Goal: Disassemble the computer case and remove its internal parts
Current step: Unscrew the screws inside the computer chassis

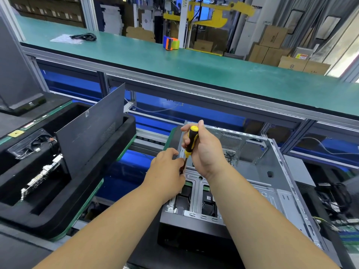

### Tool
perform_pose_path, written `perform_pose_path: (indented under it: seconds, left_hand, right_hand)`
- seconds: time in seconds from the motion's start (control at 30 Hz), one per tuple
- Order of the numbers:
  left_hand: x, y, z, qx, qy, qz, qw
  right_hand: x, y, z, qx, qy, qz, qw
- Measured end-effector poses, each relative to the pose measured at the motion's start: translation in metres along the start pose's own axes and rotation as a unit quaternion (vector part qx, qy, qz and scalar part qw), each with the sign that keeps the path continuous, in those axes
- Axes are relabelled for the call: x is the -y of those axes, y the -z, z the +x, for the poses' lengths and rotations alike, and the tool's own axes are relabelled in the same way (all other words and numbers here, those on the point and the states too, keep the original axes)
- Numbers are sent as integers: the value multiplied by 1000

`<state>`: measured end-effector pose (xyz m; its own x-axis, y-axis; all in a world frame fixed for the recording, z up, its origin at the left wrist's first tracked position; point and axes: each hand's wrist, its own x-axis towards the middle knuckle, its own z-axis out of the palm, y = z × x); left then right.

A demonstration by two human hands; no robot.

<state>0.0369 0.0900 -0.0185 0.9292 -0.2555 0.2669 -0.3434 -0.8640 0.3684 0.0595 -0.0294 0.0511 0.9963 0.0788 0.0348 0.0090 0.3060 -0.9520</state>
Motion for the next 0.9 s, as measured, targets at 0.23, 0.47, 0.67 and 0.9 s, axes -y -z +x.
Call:
perform_pose_path:
  seconds: [0.23,0.47,0.67,0.9]
  left_hand:
    - [-6,-1,4,-23,-33,51,998]
    - [-13,2,8,-5,-46,118,992]
    - [-6,12,3,36,-28,35,998]
    - [-3,10,-4,38,-6,-29,999]
  right_hand:
    - [2,4,3,-27,1,56,998]
    - [6,13,1,-24,8,84,996]
    - [3,13,-6,-8,30,51,998]
    - [5,12,-9,58,33,-19,998]
